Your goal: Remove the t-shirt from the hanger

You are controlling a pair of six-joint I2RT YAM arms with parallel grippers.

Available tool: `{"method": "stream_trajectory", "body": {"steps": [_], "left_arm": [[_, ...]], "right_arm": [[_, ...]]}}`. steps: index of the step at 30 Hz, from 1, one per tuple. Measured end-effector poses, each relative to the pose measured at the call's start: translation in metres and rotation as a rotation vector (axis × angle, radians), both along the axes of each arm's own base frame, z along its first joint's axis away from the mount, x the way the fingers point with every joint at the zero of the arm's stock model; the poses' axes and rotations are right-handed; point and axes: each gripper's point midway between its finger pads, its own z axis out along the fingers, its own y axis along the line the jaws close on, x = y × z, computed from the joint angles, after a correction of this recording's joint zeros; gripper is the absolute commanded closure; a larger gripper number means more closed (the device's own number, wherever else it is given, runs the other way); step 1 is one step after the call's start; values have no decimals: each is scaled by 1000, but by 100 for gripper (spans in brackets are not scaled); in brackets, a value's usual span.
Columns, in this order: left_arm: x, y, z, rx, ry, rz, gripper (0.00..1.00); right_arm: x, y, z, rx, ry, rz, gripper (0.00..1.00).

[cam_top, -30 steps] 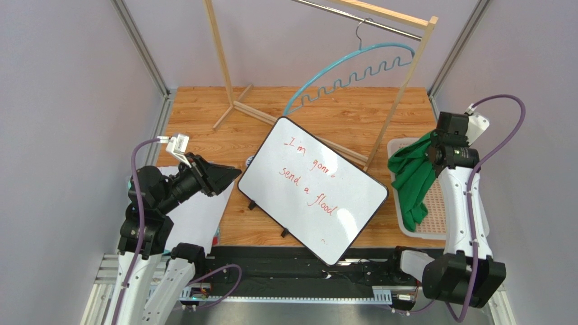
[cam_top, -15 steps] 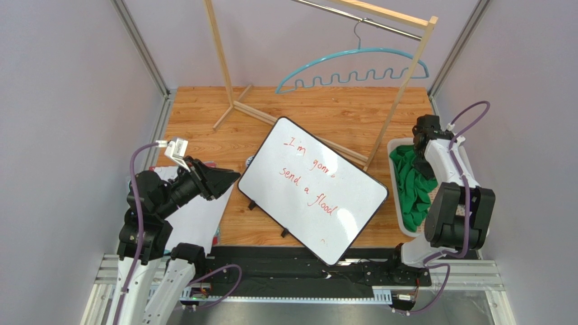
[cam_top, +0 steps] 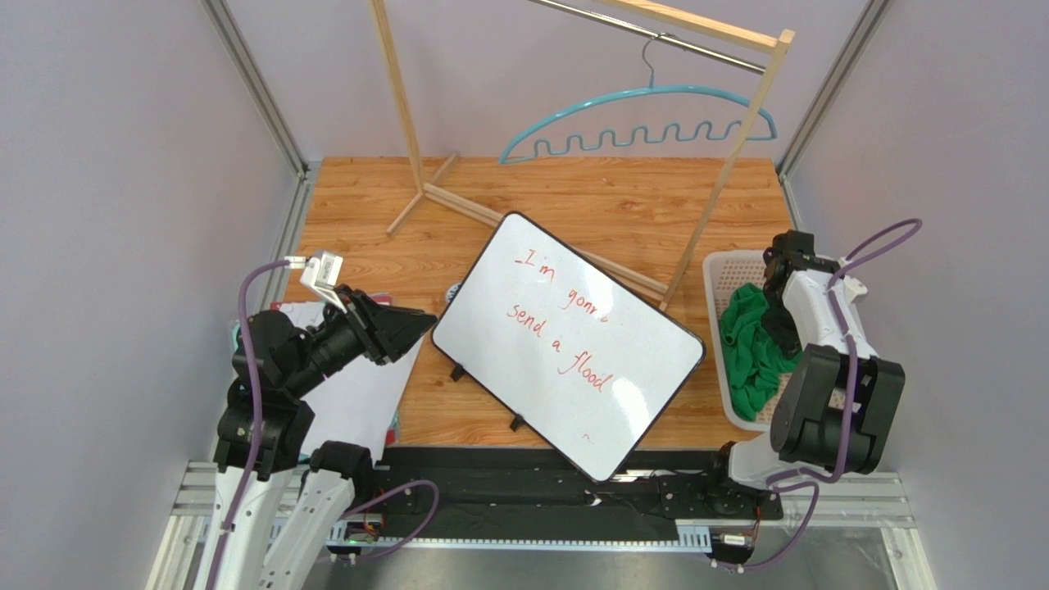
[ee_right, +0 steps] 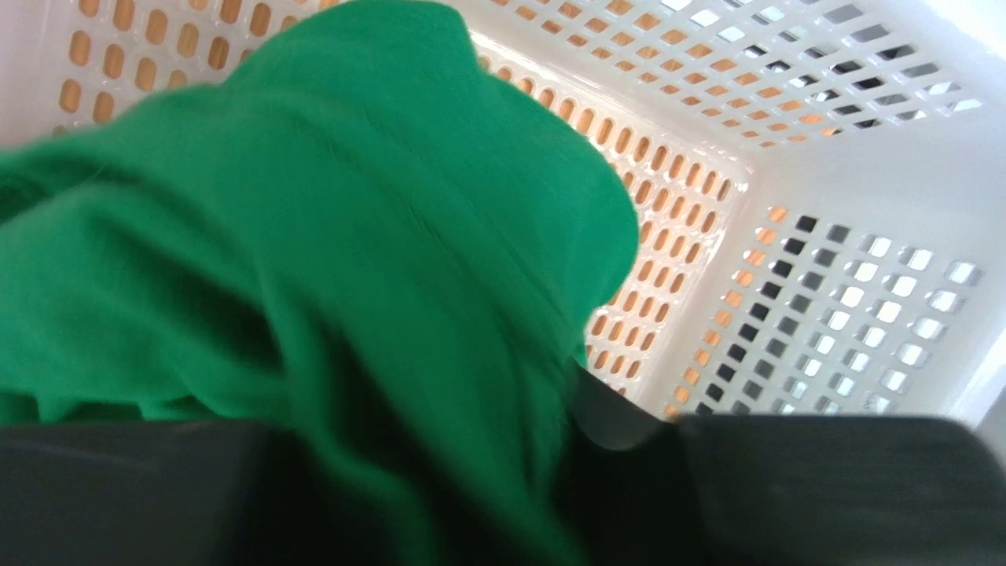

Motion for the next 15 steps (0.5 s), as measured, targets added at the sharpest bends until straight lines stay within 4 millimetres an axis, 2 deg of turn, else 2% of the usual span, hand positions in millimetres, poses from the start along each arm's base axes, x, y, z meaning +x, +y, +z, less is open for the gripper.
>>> {"method": "stream_trajectory", "body": {"steps": [1,2,5,8,12,15], "left_arm": [[0,0,0,0,0,0,54],[0,0,0,0,0,0,54],[0,0,0,-1,-1,0,54],[2,0,-3,-1,5,-1,54],[3,-1,-8,1,16,-1,54],[4,-1,-11,1,18,-2,53]], "right_arm": [[0,1,0,4,3,12,41],[1,3,0,11,10,41,0],[5,10,4,14,-18,109,0],[3,19,16,8,-76,179,0],[8,32,46,-9,-202,274,0],[15,52,72,-14,-319,369,0]]}}
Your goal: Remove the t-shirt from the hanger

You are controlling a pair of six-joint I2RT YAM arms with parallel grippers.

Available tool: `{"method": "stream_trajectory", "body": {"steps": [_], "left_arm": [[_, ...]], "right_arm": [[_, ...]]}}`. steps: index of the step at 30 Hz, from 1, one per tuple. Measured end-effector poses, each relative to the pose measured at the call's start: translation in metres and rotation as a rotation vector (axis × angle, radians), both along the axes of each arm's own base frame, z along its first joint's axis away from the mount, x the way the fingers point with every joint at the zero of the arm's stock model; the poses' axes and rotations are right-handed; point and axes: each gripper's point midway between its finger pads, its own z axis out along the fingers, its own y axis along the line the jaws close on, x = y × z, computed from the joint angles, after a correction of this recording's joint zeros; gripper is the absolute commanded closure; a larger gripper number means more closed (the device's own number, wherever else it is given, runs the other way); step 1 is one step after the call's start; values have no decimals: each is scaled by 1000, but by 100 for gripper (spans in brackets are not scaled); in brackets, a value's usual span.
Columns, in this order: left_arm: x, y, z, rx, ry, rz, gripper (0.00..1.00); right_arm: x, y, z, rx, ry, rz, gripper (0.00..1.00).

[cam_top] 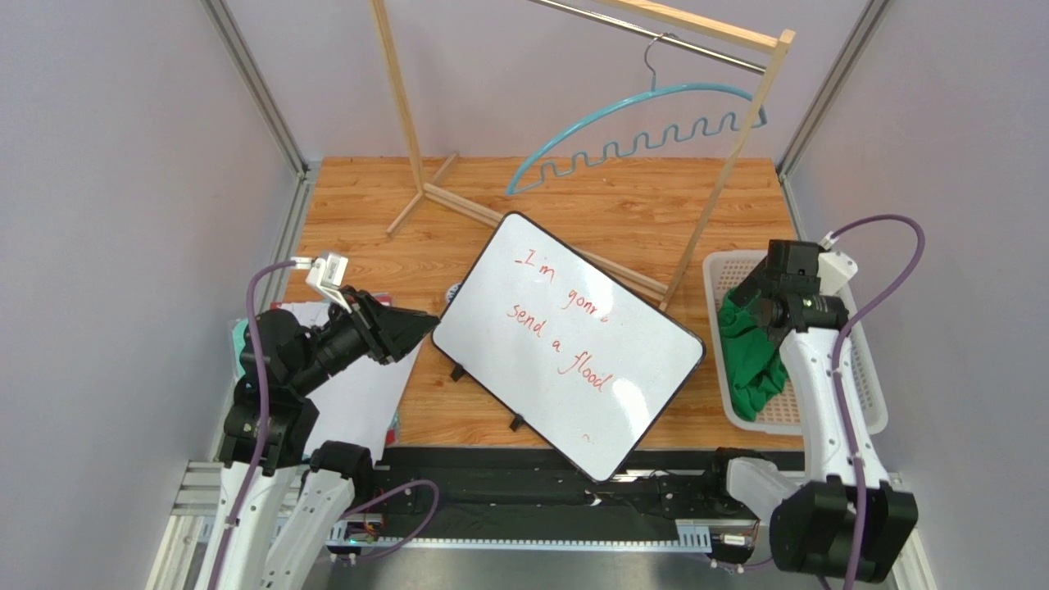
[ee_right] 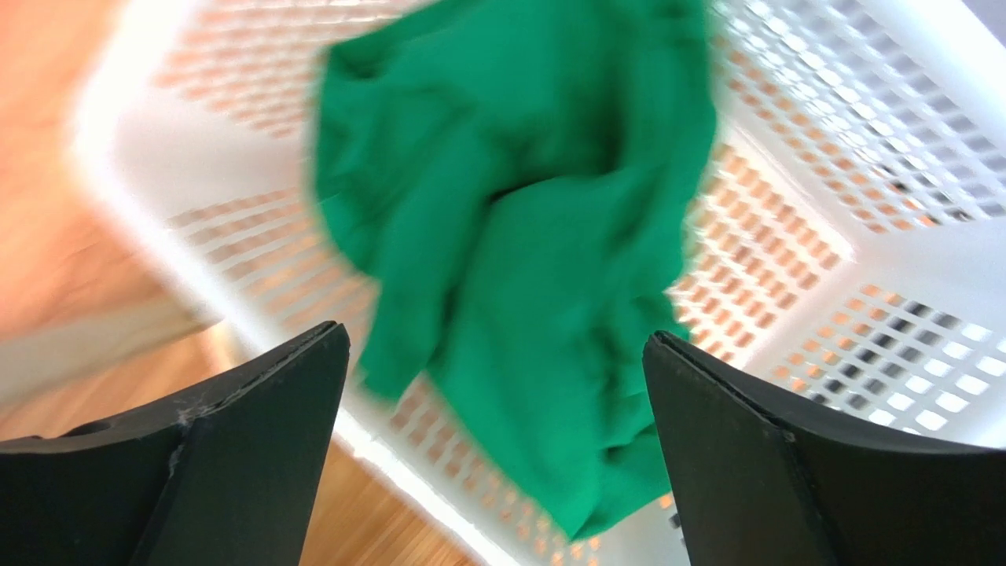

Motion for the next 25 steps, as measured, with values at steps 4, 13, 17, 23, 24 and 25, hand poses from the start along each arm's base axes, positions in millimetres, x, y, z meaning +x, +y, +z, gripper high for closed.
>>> {"method": "stream_trajectory", "body": {"steps": [4,13,17,23,24,25], "left_arm": [[4,-3,-6,-7,6,-14,53],[20,-20,-40,-27,119,-79,50],[9,-37,-41,-42,124,-149,50],[1,-41,-40,-70,109,-167,49],[-1,-41,-43,-75,111,-169,48],[-3,-41,-45,-82,110,-172,48]], "right_arm": [[4,40,34,28,-165,158,0],[-13,127,79,195,-363,529,0],[-36,145,105,243,-481,658,0],[-72,161,160,272,-701,799,0],[-74,165,163,283,-711,823,0],[-76,170,163,301,-711,852,0]]}}
